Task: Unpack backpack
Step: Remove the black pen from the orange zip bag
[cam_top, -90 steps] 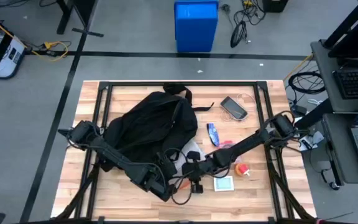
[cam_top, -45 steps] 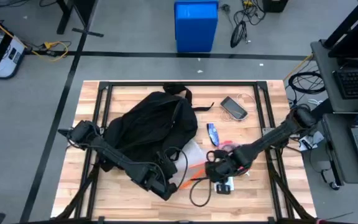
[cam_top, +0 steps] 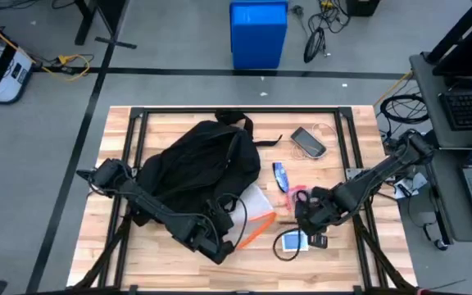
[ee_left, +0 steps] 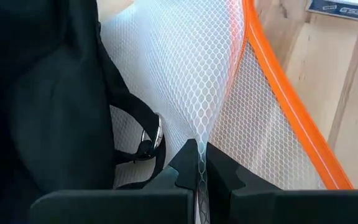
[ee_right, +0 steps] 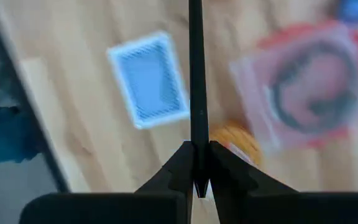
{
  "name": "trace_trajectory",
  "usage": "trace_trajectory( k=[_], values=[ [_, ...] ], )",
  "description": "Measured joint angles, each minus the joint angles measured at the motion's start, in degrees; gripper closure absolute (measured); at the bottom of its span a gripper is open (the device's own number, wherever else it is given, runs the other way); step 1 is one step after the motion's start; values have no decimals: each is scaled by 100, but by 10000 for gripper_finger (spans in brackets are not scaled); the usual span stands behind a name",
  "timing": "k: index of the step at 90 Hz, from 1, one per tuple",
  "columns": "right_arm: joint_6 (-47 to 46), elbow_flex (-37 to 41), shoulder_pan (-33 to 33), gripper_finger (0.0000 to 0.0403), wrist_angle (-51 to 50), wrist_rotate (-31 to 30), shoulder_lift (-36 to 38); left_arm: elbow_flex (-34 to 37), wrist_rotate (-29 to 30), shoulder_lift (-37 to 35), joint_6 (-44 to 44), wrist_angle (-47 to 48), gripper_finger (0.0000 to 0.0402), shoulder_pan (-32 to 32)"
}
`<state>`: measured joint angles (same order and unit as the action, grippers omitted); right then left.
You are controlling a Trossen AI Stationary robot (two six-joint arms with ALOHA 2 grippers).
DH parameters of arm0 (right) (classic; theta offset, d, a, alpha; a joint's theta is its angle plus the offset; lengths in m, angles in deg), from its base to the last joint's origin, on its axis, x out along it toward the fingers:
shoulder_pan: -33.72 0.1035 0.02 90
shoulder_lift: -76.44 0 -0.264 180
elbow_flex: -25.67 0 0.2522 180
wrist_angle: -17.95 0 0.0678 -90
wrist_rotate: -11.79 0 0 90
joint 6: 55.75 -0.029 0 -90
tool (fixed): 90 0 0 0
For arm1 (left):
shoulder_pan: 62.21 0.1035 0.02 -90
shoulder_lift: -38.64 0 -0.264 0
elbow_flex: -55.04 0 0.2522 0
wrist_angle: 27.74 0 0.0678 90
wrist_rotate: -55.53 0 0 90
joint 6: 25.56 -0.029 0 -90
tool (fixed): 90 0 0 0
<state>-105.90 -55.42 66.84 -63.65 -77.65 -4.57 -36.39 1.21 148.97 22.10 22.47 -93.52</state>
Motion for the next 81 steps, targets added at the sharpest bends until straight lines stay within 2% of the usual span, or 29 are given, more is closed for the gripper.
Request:
trace_trajectory(
  k=[16,36,53,81],
  values=[
    [-727,0,-17,377,-837,-513,28,0,4,0,-2,0,402,0],
    [-1032,0,-14,376,-808,-1253,28,0,9,0,-2,2,402,-1],
    [-947,9,214,376,-534,-1265,23,0,15,0,-2,2,402,-41],
    [-2030,11,1020,376,28,-1274,-134,0,17,0,-2,1,402,-68]
  ],
)
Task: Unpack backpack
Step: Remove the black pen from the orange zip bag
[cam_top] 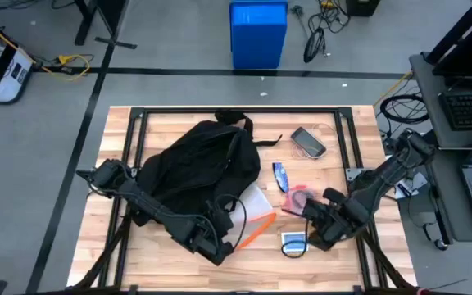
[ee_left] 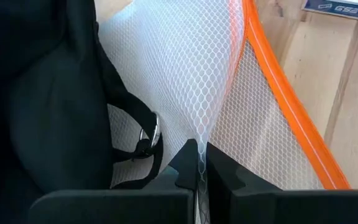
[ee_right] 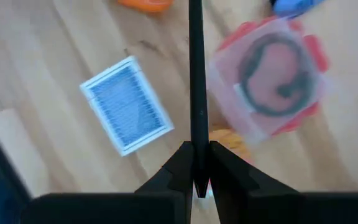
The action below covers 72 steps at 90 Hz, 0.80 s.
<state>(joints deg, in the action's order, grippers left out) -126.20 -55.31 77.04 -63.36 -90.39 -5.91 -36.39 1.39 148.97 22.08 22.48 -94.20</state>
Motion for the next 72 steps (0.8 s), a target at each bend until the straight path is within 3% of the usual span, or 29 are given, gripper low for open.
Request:
trace_trajectory(
  k=[18,50,72],
  values=[
    [-637,2,467,376,303,-34,-600,0,0,0,-2,-10,402,-4],
    [-648,4,468,374,307,77,-1675,0,-58,2,-2,-208,402,-30],
    [-476,4,468,340,501,163,-1949,0,-111,2,-4,-213,402,-30]
  ],
)
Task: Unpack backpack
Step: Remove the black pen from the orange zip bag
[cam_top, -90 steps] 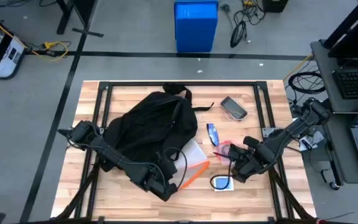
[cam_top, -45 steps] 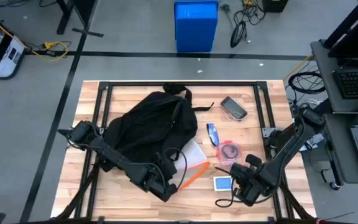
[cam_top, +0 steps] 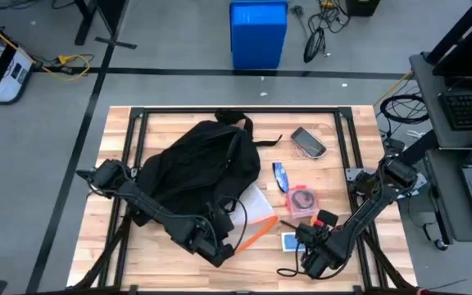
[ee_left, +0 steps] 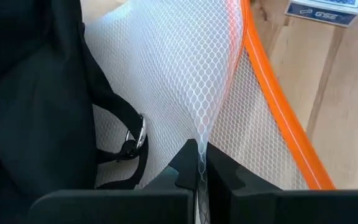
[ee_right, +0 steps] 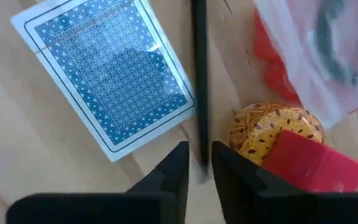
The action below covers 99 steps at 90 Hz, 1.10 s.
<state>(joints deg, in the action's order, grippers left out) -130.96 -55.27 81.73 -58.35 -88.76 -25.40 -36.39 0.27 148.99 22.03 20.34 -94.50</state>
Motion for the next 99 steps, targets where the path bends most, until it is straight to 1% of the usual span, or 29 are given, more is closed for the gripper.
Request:
trace_trajectory(
  k=[13,21,26,36,44,54,63,73,92,99],
  values=[
    [148,0,-2,310,-23,-12,134,0,0,0,-40,5,402,2],
    [245,0,-36,298,-3,-209,256,0,-1,1,-135,5,402,12],
    [325,0,-41,293,112,-576,340,0,-4,4,-150,5,402,17],
    [745,0,-40,292,700,-1637,401,0,-13,-50,-159,62,402,28],
    [1634,0,-39,292,1474,-2328,378,0,-17,-182,-210,104,402,44],
    [2983,-2,-100,293,2447,-2841,305,0,33,-435,-343,96,402,50],
    [3848,-2,-264,293,3189,-2957,229,-1,310,-694,-356,45,402,40],
    [4410,0,-474,293,3745,-3051,89,-4,490,-856,-494,-28,402,25],
    [4876,0,-844,293,4398,-3049,-121,-4,586,-892,-1044,-627,402,24],
    [5066,0,-929,293,4595,-3029,-122,-4,583,-892,-1069,-688,402,23]
  ],
)
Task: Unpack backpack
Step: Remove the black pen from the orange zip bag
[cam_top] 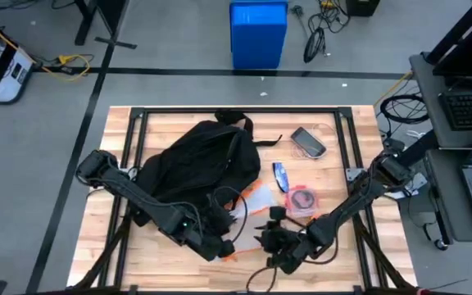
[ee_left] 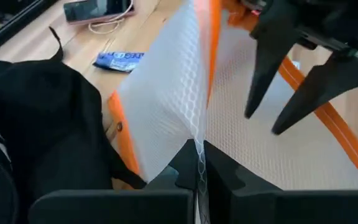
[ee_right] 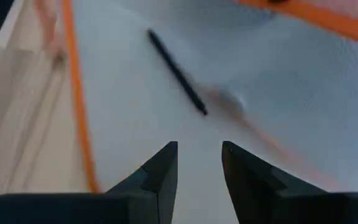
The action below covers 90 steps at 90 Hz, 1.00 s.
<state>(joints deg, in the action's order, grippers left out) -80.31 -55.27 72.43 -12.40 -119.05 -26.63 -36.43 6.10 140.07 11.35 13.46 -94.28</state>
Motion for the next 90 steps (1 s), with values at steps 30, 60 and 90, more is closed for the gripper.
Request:
trace_trajectory(
  k=[30,60,90],
  values=[
    [298,-2,-557,293,334,529,0,-191,436,2,-313,77,402,-258],
    [1090,-2,-945,293,1146,825,4,-1409,1407,2,-1194,1252,402,-368],
    [2223,-4,-1634,293,2560,2560,-464,-1471,1524,2,-1374,1964,402,-414]
  ],
)
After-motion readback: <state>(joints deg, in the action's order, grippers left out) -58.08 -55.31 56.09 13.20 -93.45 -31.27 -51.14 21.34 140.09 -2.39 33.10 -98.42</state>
